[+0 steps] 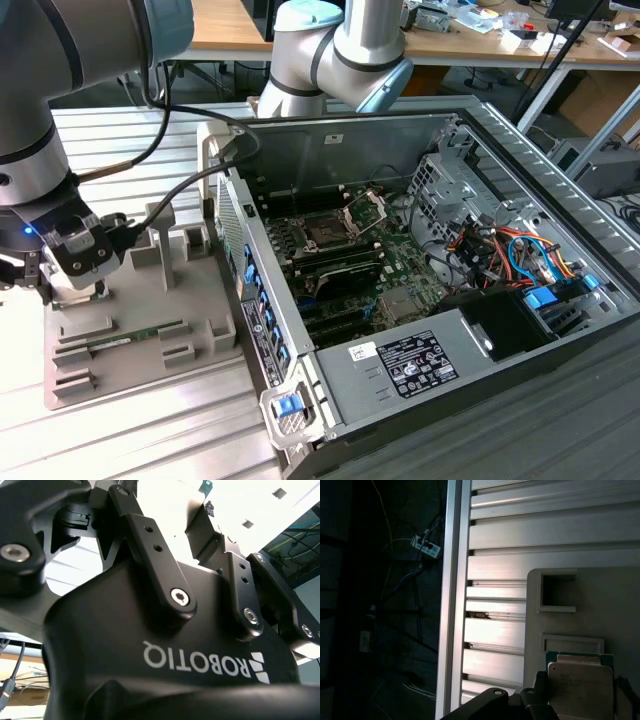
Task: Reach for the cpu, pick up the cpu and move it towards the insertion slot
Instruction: 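Pick up the cpu and move it towards the insertion slot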
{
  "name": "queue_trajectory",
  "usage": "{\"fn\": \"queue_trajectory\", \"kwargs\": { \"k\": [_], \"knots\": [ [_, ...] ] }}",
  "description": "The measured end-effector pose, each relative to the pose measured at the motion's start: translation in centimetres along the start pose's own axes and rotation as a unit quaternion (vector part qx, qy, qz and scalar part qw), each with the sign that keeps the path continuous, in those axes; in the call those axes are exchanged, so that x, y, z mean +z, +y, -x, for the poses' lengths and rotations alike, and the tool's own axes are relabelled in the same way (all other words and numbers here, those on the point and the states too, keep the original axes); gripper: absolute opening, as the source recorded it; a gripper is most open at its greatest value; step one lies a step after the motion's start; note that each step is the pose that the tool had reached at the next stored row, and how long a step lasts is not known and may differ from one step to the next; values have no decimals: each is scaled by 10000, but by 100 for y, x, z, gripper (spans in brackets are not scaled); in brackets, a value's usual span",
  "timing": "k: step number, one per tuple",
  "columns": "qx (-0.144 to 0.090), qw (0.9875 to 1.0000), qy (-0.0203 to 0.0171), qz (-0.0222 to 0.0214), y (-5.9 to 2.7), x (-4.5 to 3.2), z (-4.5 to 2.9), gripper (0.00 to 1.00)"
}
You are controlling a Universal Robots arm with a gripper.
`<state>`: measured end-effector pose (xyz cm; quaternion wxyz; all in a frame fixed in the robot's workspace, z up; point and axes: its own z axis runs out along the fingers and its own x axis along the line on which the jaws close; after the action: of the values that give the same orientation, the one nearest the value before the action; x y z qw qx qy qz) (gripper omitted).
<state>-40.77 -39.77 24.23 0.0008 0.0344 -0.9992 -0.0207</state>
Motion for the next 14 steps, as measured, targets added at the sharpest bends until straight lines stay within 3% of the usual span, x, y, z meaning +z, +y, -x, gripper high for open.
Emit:
{"fn": "queue_trajectory", "kwargs": {
  "k": [14],
  "knots": [
    [0, 10000, 0, 0, 2, -36, 0, 55]
  ]
}}
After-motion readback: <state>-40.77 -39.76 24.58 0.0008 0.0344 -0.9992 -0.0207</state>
